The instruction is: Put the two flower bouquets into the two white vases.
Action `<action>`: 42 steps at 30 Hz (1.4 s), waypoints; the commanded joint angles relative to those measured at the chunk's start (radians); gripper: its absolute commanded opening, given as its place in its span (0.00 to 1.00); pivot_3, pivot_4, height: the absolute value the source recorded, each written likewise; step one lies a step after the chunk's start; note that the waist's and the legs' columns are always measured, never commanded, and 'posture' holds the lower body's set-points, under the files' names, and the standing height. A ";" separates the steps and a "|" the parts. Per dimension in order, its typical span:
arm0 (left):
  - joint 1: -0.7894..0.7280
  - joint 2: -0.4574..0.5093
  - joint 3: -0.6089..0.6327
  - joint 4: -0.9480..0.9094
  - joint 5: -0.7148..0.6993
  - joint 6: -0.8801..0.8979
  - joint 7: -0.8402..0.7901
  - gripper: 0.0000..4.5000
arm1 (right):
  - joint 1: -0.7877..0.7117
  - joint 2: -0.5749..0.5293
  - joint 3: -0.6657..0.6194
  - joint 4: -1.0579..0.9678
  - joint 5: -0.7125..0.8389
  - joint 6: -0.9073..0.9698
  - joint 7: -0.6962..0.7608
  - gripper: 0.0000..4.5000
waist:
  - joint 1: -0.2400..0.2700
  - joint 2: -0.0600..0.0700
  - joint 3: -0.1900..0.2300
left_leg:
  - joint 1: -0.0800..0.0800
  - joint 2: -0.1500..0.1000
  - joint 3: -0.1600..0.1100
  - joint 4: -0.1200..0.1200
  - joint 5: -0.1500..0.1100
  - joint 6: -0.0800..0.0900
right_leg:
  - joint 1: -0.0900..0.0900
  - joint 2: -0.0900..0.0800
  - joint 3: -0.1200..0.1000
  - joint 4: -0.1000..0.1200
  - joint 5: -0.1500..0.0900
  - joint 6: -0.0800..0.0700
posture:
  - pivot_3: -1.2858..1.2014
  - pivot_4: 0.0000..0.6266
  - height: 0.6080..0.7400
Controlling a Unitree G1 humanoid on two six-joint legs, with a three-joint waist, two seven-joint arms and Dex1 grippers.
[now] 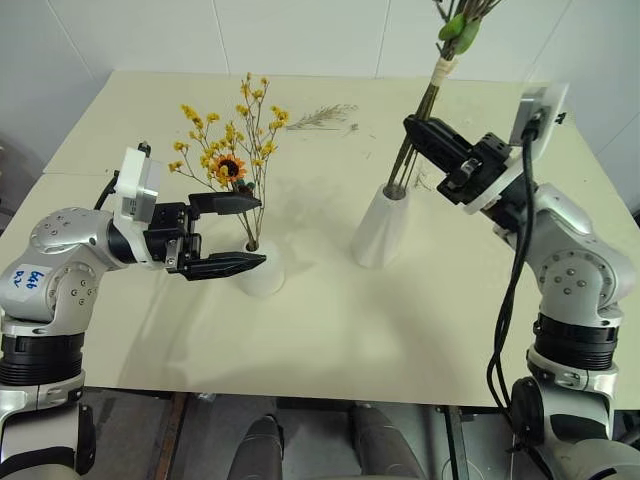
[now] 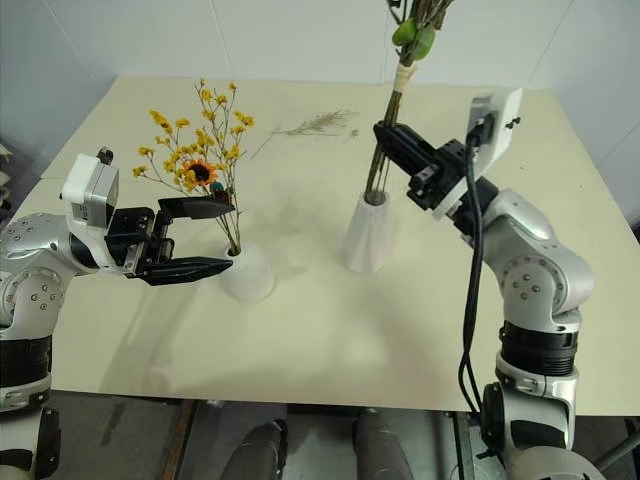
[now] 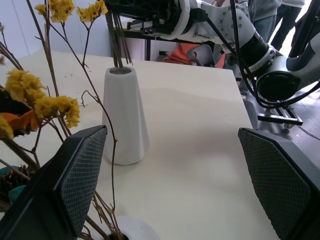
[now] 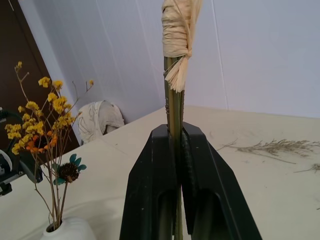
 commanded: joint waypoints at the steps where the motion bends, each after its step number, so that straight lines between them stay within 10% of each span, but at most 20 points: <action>1: -0.008 -0.005 0.017 -0.021 -0.003 -0.019 0.003 1.00 | -0.001 -0.016 -0.020 -0.024 0.018 -0.006 0.010 0.00 | -0.001 0.000 0.000 | 0.000 0.000 0.000 0.000 0.000 0.000 | 0.000 0.000 0.000 0.000 0.000 0.000 | 0.52 0.24 1.00; 42: 0.014 -0.016 0.028 -0.048 -0.015 -0.011 0.036 1.00 | -0.040 0.008 0.066 0.074 -0.074 -0.074 0.091 0.00 | 0.000 0.000 0.000 | 0.000 0.000 0.000 0.000 0.000 0.000 | 0.000 0.000 0.000 0.000 0.000 0.000 | 0.52 0.24 1.00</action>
